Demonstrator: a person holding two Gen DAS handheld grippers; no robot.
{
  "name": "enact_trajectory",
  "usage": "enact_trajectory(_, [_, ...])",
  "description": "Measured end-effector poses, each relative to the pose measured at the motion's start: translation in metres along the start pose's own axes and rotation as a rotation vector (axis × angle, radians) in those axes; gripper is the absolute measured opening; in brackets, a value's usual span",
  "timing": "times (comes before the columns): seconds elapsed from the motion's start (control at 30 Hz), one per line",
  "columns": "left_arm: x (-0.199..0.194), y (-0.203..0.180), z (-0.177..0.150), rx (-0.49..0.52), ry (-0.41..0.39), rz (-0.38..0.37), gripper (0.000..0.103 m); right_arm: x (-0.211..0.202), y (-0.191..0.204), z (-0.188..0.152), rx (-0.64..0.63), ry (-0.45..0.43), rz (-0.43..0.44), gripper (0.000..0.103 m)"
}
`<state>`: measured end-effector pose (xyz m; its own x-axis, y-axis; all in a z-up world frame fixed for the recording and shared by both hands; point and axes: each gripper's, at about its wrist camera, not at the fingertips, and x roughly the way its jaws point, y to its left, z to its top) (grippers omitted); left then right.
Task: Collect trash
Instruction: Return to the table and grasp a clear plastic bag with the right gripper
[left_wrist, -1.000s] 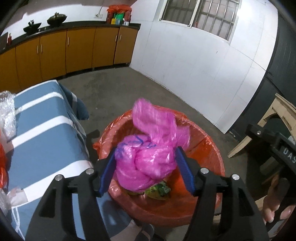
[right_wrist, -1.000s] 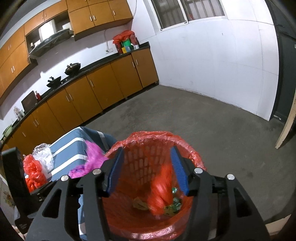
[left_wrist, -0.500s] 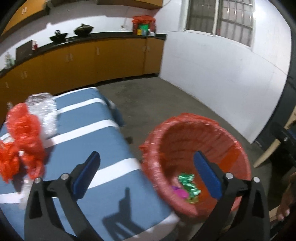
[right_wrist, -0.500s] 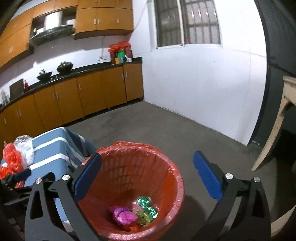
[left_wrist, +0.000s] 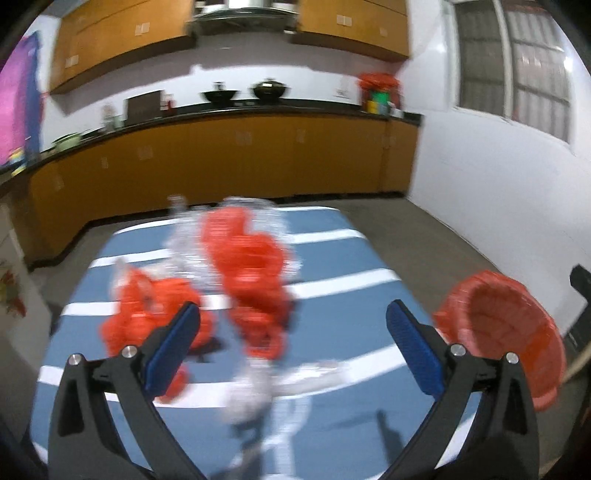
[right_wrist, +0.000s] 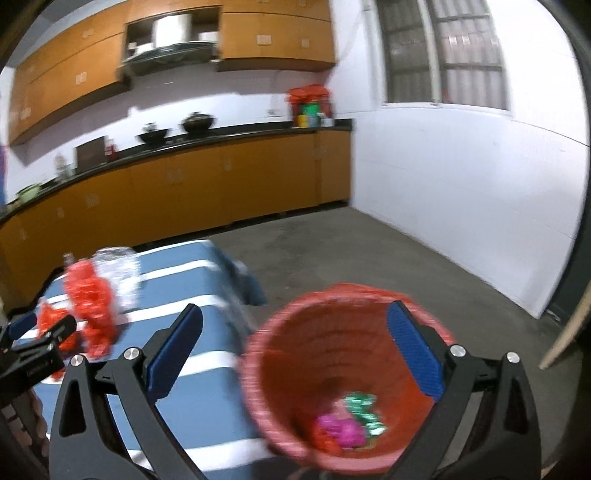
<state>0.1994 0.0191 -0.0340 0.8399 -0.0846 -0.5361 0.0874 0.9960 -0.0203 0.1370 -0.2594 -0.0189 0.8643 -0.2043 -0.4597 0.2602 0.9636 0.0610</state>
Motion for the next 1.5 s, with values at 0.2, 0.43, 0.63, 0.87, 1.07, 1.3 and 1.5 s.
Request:
enact_trajectory(0.2, [-0.021,0.088,-0.008,-0.073,-0.034,0.172,0.099,0.016,0.084,-0.011,-0.053,0.046,0.173,0.099])
enact_trajectory(0.43, [-0.043,0.161,-0.030,-0.109,-0.011,0.310,0.099,0.042,0.173,-0.046,-0.077,0.182,0.341,0.090])
enact_trajectory(0.63, [-0.056,0.205,-0.045,-0.176,0.008,0.354,0.099,0.066,0.223,-0.074,-0.170,0.273,0.337,0.072])
enact_trajectory(0.87, [-0.055,0.221,-0.054,-0.228,0.020,0.322,0.099,0.081,0.244,-0.087,-0.190,0.340,0.311,0.063])
enact_trajectory(1.07, [-0.044,0.212,-0.052,-0.234,0.038,0.272,0.098,0.089,0.249,-0.097,-0.248,0.388,0.293,0.043])
enact_trajectory(1.3, [-0.018,0.180,-0.044,-0.193,0.070,0.196,0.098,0.082,0.221,-0.097,-0.278,0.389,0.253,0.035])
enact_trajectory(1.5, [0.022,0.153,-0.034,-0.194,0.134,0.145,0.089,0.092,0.173,-0.086,-0.219,0.387,0.159,0.033])
